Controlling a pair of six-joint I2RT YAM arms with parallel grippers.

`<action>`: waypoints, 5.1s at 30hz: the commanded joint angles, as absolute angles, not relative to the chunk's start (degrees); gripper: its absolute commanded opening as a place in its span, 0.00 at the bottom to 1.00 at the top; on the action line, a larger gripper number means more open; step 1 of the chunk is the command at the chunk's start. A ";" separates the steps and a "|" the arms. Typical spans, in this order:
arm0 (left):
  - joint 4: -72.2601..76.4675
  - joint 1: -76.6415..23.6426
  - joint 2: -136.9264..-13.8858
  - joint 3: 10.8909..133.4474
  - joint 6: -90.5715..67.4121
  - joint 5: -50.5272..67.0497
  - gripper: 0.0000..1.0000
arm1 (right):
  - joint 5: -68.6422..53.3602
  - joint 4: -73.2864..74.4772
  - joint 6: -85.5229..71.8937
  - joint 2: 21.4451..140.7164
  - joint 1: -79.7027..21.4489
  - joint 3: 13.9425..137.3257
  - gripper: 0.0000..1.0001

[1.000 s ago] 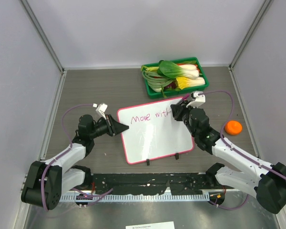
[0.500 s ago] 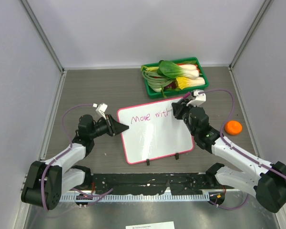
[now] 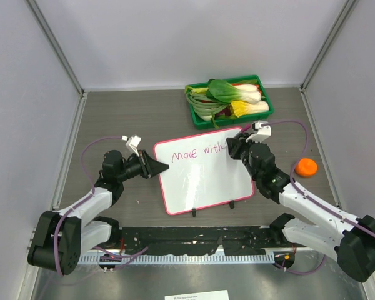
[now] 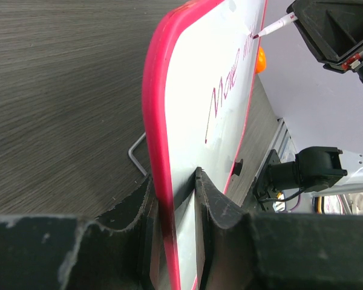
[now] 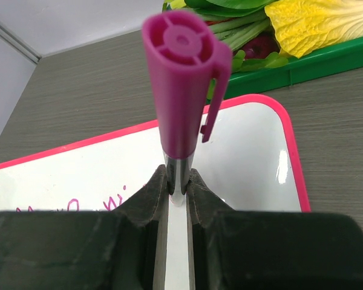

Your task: Write a sentence on the whiteboard

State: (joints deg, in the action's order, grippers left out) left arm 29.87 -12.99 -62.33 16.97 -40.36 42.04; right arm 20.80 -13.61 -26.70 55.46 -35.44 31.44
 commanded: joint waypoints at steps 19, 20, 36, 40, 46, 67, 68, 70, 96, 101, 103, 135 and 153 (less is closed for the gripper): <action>27.25 -12.75 -61.96 15.82 -33.66 36.65 0.00 | 20.13 -16.16 -29.97 44.32 -35.24 29.28 0.01; 27.25 -12.83 -61.96 15.82 -33.66 36.56 0.00 | 20.13 -16.52 -30.06 43.60 -35.16 28.92 0.01; 27.42 -12.92 -61.96 15.73 -33.84 36.74 0.00 | 18.02 -13.01 -30.23 41.04 -35.16 28.39 0.01; 27.60 -12.92 -62.40 15.91 -33.84 37.18 0.00 | 17.14 -13.01 -30.15 41.75 -35.07 28.39 0.01; 27.60 -12.92 -62.31 15.82 -33.84 36.83 0.00 | 16.09 -13.01 -30.76 42.54 -35.24 28.21 0.01; 27.95 -12.92 -63.02 15.91 -34.01 37.18 0.00 | 10.20 -15.12 -29.09 45.35 -35.16 29.53 0.01; 27.95 -12.92 -63.19 15.91 -34.01 37.18 0.00 | 9.33 -15.38 -29.18 46.48 -35.24 29.88 0.01; 27.95 -12.83 -63.11 16.00 -34.01 37.18 0.00 | 8.70 -15.64 -29.53 48.42 -35.68 31.72 0.01; 27.60 -12.92 -62.67 15.91 -33.84 37.09 0.00 | 22.32 -29.79 -23.82 66.62 -60.55 37.26 0.01; 27.77 -12.92 -63.02 16.00 -33.93 37.27 0.00 | 23.99 -31.55 -24.08 69.87 -61.61 37.53 0.01; 27.77 -12.83 -62.93 16.00 -33.93 37.35 0.00 | 24.34 -31.99 -24.08 70.93 -61.79 37.44 0.01; 27.60 -12.83 -62.93 16.08 -33.84 37.44 0.00 | 24.35 -31.29 -23.12 77.43 -63.11 39.02 0.01; 27.42 -12.83 -62.58 16.00 -33.66 37.27 0.00 | 21.79 -27.86 -24.52 75.76 -63.19 36.83 0.01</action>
